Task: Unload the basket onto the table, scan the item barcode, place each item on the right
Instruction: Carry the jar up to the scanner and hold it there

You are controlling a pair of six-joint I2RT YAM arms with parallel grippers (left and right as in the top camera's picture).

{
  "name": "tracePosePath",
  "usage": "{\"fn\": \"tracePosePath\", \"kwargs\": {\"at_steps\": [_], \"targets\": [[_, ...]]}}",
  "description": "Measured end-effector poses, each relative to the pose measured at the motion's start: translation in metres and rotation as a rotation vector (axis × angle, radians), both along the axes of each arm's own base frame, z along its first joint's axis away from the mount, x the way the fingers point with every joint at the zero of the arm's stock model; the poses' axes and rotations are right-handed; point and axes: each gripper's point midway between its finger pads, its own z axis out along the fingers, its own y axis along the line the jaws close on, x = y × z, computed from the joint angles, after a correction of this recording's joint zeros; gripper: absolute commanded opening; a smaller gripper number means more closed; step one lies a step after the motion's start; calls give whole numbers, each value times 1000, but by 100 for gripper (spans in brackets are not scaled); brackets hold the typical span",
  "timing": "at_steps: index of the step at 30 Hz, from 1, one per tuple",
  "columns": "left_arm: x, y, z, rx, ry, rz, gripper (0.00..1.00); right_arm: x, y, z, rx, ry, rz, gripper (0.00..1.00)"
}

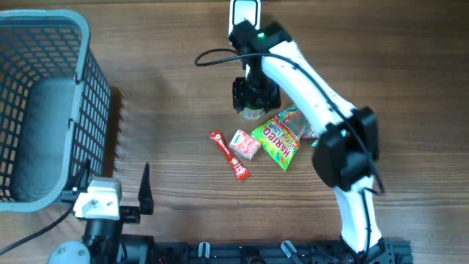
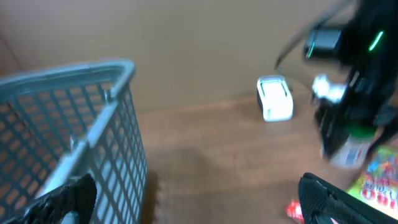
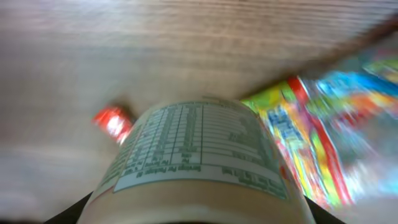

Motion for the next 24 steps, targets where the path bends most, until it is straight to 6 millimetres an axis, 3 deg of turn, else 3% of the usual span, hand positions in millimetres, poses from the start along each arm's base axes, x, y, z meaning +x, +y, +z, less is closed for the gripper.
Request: {"fn": "tracePosePath", "kwargs": {"at_steps": [1,2,3,7,13,16,19,20,24], "targets": [[-2,0,-12,5,47,0,100,-4,-2,18,15,-25,9,54],[-3,0,-21,8,84,0,100,-10,-6,55,55,-92,24,54],[-5,1,-28,11,115,0,100,-13,-7,76,82,-134,31,54],[-7,1,-37,15,150,0,100,-29,-17,138,158,-270,57,54],[-4,0,-30,12,117,-1,100,-37,-22,148,162,-283,75,54],[21,-13,-22,-9,0,-63,100,-37,-22,148,162,-284,79,54],[51,-23,-46,-67,-50,-96,100,-37,-22,148,160,-286,83,54],[62,-25,-66,-104,-42,-99,100,-37,-22,148,160,-286,83,54],[73,-27,-117,-151,40,-90,100,-32,-19,150,170,-307,83,54]]}}
